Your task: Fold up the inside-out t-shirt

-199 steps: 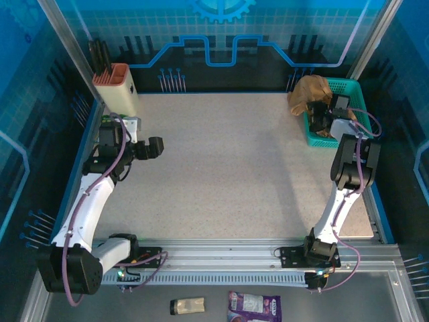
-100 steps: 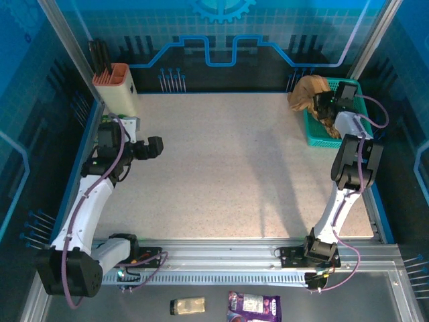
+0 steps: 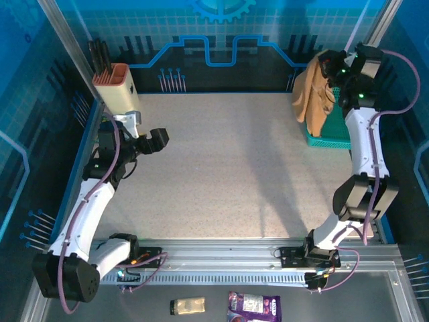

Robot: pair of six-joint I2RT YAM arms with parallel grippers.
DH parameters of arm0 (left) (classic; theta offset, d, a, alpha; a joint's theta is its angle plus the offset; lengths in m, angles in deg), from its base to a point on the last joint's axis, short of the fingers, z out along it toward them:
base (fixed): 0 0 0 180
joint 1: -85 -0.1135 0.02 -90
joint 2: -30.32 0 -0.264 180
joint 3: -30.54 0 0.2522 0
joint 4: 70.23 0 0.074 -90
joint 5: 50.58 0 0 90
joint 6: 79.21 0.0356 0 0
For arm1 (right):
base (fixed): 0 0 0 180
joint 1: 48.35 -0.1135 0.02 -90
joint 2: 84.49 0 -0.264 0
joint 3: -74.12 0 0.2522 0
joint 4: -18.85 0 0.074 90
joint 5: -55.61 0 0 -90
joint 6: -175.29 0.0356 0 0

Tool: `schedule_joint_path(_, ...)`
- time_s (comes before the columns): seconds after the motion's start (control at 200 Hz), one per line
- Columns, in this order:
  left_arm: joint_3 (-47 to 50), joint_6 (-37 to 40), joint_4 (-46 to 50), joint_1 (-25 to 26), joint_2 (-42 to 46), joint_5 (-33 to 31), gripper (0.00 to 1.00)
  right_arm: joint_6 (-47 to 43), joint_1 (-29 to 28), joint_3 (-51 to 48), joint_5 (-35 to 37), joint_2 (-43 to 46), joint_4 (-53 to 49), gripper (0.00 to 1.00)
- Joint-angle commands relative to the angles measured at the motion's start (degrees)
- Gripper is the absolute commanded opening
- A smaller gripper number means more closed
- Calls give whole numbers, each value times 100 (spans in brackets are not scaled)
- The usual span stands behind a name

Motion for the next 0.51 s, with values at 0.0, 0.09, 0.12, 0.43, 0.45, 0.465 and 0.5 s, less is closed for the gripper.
schedule_joint_path(0.0, 29, -376, -491, 186, -210, 148, 94, -374, -602, 311, -174, 386, -222, 0)
schedule_joint_path(0.09, -28, -449, -670, 327, -418, 99, 94, -492, -1132, 476, -63, 513, -331, 0)
schedule_joint_path(0.12, -53, -467, -724, 363, -479, 85, 94, -506, -1298, 520, -46, 532, -325, 0)
schedule_joint_path(0.43, -336, -564, -852, 640, -859, -167, 90, -680, -2278, 670, -225, 553, -446, 0)
schedule_joint_path(0.45, -337, -573, -835, 654, -849, -246, 90, -725, -2274, 604, -205, 582, -494, 0)
schedule_joint_path(0.465, -325, -579, -834, 653, -845, -286, 89, -766, -2263, 550, -192, 604, -546, 0)
schedule_joint_path(0.5, -299, -580, -843, 655, -822, -350, 89, -847, -2215, 356, -115, 665, -657, 0)
